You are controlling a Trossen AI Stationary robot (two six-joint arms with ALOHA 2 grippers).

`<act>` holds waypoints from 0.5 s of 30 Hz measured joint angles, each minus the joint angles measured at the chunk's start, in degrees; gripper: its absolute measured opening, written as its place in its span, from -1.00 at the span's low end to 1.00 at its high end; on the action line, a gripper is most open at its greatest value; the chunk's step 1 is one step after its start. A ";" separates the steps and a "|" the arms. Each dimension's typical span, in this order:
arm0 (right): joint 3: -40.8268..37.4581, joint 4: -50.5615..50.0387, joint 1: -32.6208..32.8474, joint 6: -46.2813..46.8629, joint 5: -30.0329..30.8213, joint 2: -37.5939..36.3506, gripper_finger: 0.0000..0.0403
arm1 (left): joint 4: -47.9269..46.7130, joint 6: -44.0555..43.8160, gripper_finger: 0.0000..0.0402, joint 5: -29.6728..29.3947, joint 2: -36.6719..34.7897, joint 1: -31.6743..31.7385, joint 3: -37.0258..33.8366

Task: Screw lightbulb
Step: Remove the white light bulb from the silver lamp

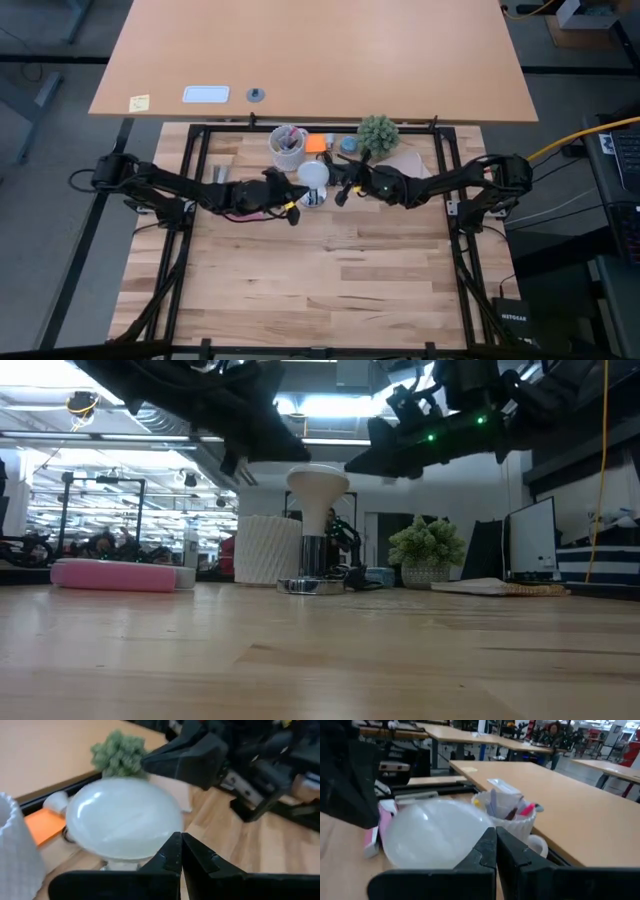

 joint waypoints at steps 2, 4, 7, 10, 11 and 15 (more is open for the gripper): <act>0.00 -0.01 0.06 0.00 0.04 -0.93 -0.99 | 1.85 0.38 -0.99 -0.13 -0.29 -0.72 0.00; 0.00 -0.60 0.06 0.02 -0.59 -2.41 -0.99 | 3.02 1.94 -0.99 -0.15 -1.13 -1.40 0.00; 0.00 -2.04 0.36 0.00 -2.70 -5.60 -0.99 | 4.02 4.36 -0.99 -0.96 -3.24 -2.09 0.00; 0.00 -3.99 0.86 -0.17 -4.47 -9.38 -0.99 | 4.04 7.42 -0.99 -3.75 -6.13 -2.12 0.00; 0.02 -4.98 1.11 -0.20 -5.31 -10.64 -0.99 | 3.92 8.76 -0.99 -4.81 -7.26 -1.98 0.00; 0.00 -10.99 1.55 0.79 -9.08 -14.90 -0.99 | 4.13 12.97 -0.99 -6.03 -11.01 -0.73 0.00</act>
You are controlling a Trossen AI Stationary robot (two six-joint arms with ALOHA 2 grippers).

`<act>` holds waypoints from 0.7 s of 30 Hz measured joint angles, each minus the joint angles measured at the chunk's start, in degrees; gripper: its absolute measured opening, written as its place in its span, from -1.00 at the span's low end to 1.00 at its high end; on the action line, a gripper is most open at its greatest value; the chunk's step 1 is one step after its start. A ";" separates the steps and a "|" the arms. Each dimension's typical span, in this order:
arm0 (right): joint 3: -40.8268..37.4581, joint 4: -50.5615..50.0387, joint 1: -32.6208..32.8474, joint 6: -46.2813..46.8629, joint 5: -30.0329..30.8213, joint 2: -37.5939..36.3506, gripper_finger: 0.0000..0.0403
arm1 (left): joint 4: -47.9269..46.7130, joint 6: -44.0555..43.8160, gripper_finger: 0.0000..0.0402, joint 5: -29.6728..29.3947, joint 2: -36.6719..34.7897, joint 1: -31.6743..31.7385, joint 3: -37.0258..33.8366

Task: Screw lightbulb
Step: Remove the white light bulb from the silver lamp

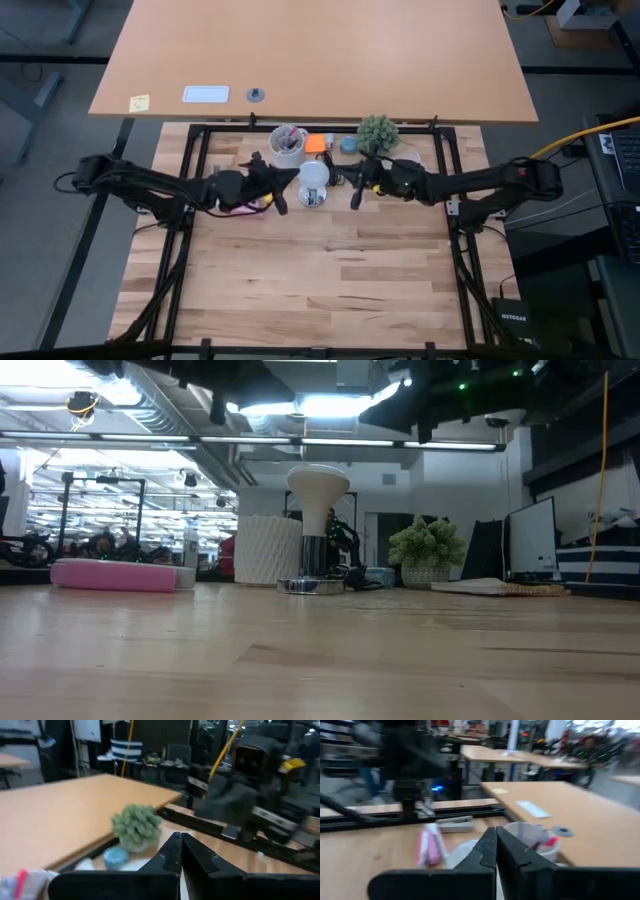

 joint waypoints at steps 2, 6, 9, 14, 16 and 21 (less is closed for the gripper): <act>0.00 -2.20 0.10 2.53 -2.06 -1.00 -0.99 | -0.22 0.80 -0.99 -0.03 -0.81 0.60 0.00; 0.00 -5.80 1.61 5.29 -6.32 -1.00 -0.99 | -1.37 0.71 -0.99 -0.08 -0.70 1.45 0.02; -0.01 -8.43 3.10 5.17 -7.46 -0.56 -0.99 | -4.32 1.05 -0.99 0.00 -0.46 1.64 0.02; -0.02 -9.99 3.29 3.80 -7.27 0.72 -0.99 | -8.28 5.17 -0.99 0.01 -0.44 2.64 0.02; -0.02 -9.95 3.27 3.86 -7.21 1.42 -0.99 | -8.92 3.55 -0.99 -0.01 -0.44 3.18 0.02; -0.04 -10.65 3.31 3.90 -7.23 3.24 -0.99 | -11.95 -2.50 -0.99 -0.05 -0.44 3.86 0.02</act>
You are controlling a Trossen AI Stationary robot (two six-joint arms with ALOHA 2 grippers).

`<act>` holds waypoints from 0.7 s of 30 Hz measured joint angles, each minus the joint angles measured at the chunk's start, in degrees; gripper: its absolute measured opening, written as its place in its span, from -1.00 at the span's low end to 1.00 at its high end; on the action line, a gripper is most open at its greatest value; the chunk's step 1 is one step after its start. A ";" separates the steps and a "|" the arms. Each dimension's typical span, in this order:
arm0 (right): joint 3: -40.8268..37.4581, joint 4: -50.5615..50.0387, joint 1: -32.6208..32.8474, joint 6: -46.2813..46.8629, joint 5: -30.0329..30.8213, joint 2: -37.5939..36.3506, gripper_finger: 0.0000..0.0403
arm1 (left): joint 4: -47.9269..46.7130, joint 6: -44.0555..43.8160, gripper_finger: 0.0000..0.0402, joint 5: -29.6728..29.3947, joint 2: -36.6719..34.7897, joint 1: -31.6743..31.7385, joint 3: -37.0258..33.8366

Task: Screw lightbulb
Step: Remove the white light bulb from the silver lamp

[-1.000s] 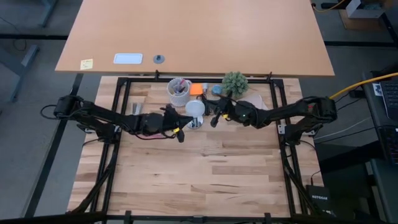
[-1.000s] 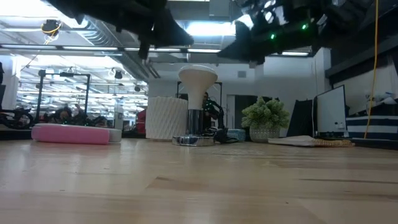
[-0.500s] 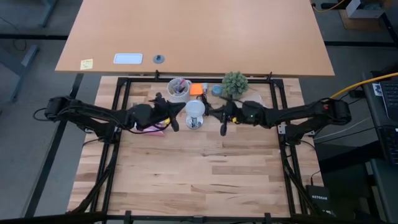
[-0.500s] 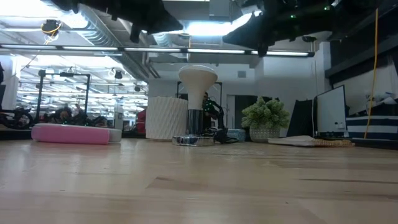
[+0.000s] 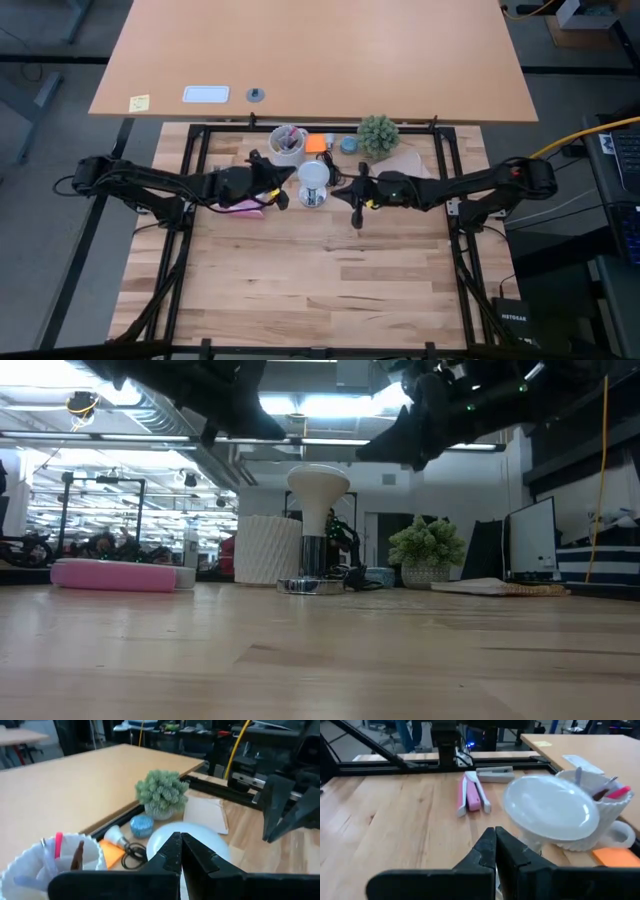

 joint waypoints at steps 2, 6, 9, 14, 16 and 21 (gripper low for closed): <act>0.00 -0.11 0.00 -0.01 0.02 0.51 -0.99 | -1.49 -0.90 -0.99 0.02 0.00 0.04 0.00; 0.00 0.26 0.00 -0.01 1.68 0.86 -0.99 | -3.14 -0.94 -0.99 0.04 0.00 0.26 0.00; 0.00 0.39 0.00 -0.25 4.19 0.86 -0.99 | -4.03 -1.04 -0.99 0.03 0.00 0.78 -0.02; 0.00 3.15 -0.02 -2.94 4.56 1.93 -0.99 | -4.49 -1.00 -0.99 0.03 0.00 2.91 -0.02; 0.02 4.60 -0.02 -3.13 4.57 2.90 -0.99 | -5.10 -1.48 -0.99 0.02 0.00 3.75 -0.02; 0.00 7.14 -0.02 -3.16 4.59 5.05 -0.99 | -6.09 -3.63 -0.99 0.46 0.70 4.45 -0.02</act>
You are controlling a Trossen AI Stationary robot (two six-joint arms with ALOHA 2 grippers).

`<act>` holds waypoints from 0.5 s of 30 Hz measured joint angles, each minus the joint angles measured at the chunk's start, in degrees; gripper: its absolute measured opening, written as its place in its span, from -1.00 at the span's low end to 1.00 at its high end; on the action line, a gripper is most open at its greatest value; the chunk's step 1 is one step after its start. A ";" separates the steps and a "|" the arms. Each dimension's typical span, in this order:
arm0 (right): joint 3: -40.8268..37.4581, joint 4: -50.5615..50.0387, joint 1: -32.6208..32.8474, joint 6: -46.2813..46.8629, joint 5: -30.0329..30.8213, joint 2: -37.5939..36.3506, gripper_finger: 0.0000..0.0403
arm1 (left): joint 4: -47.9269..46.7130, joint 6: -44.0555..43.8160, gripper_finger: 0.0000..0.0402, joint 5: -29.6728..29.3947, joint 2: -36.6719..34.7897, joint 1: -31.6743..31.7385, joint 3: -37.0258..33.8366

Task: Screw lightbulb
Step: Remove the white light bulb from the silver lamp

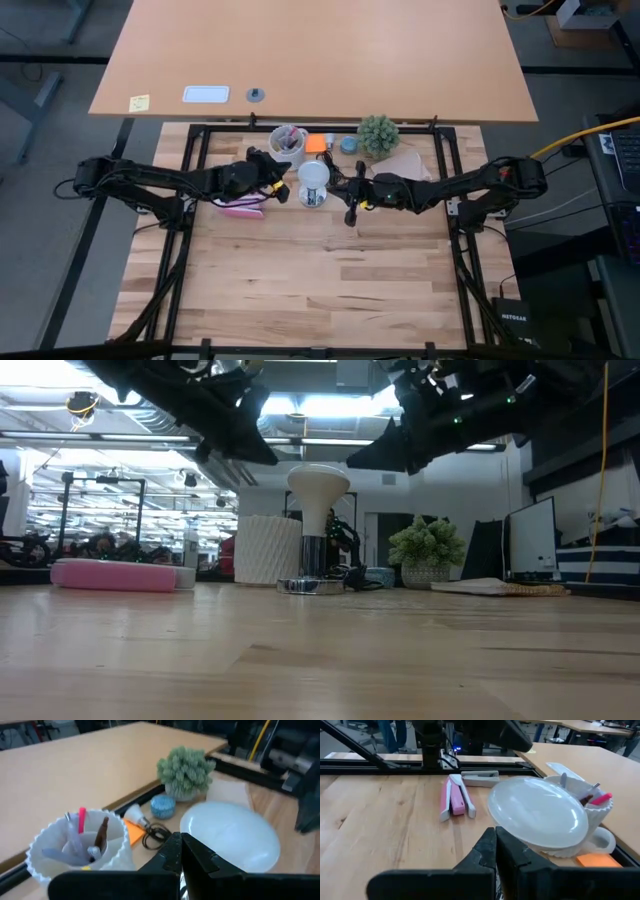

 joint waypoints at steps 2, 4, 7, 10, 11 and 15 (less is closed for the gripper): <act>0.00 0.00 0.00 -0.02 0.70 0.12 -0.99 | -0.19 -0.35 -0.99 0.17 1.20 0.00 0.00; 0.00 0.05 0.00 -0.02 2.13 0.15 -0.99 | -0.36 -0.65 -0.99 0.28 2.52 -0.02 0.00; 0.00 -0.65 0.00 -0.03 3.06 0.19 -0.99 | -0.13 0.14 -0.99 0.28 4.10 0.22 0.00; 0.00 -1.96 0.00 -0.02 3.05 0.19 -0.99 | 1.00 -0.70 -0.99 0.28 5.01 0.96 -0.03; 0.00 -2.39 0.01 -0.02 3.04 0.19 -0.99 | 1.73 -0.67 -0.99 0.28 5.09 1.13 -0.04; 0.00 -5.01 0.04 0.06 2.94 0.19 -0.99 | 3.13 0.83 -0.99 0.28 5.09 1.88 -0.04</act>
